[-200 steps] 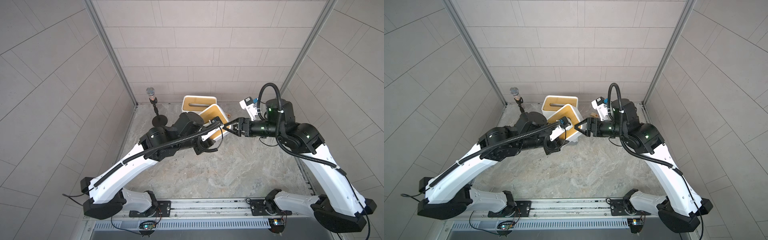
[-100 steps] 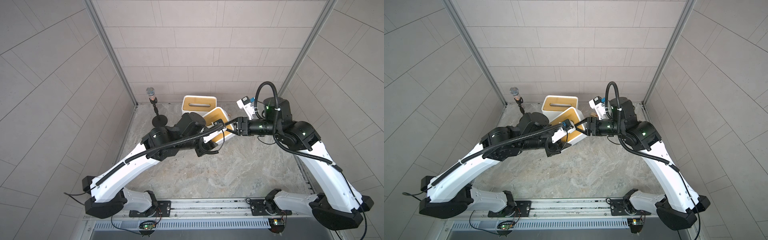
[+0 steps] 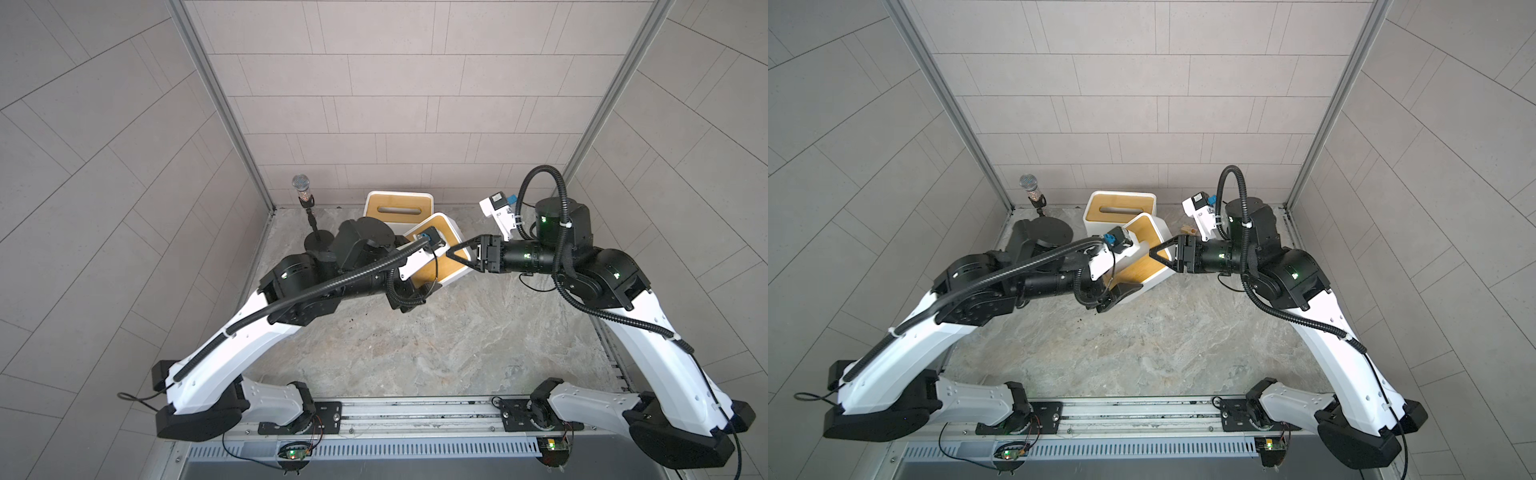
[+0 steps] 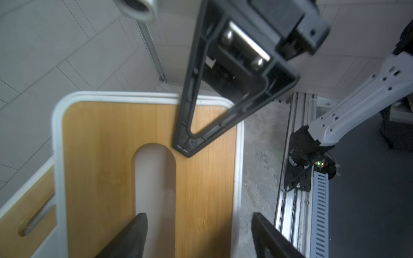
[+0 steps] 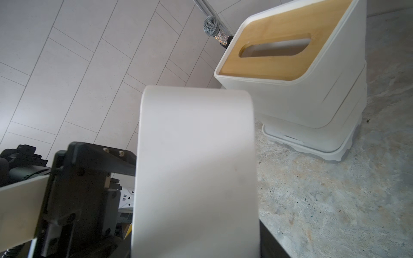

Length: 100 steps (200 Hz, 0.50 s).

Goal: Stack the tissue boxes
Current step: Place the tissue box at the tissue box.

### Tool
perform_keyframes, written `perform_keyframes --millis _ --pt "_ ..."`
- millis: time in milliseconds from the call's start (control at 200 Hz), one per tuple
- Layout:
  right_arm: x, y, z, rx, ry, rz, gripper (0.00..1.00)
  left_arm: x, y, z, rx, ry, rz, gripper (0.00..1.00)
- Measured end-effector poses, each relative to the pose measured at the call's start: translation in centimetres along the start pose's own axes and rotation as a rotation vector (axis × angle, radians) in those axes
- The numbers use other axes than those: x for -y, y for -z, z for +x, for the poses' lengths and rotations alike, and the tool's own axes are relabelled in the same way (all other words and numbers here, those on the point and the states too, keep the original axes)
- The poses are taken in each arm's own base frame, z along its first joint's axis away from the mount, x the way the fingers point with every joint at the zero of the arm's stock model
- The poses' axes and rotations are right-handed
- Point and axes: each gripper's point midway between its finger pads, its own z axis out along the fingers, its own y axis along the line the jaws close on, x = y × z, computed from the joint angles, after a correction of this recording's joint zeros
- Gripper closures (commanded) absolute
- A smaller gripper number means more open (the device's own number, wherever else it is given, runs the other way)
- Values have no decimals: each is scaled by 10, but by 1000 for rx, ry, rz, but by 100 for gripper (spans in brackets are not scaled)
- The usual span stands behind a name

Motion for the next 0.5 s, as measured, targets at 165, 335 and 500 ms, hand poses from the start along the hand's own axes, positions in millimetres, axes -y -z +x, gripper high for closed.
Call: perform_keyframes --millis 165,335,500 --pt "-17 12 -18 105 1 -49 78 -15 62 -39 209 76 -95 6" --pt "-32 16 -44 211 -12 -106 78 -47 104 -63 338 190 -270 0" --pt "-38 9 -73 305 -41 -143 79 -80 114 -62 353 308 -438 0"
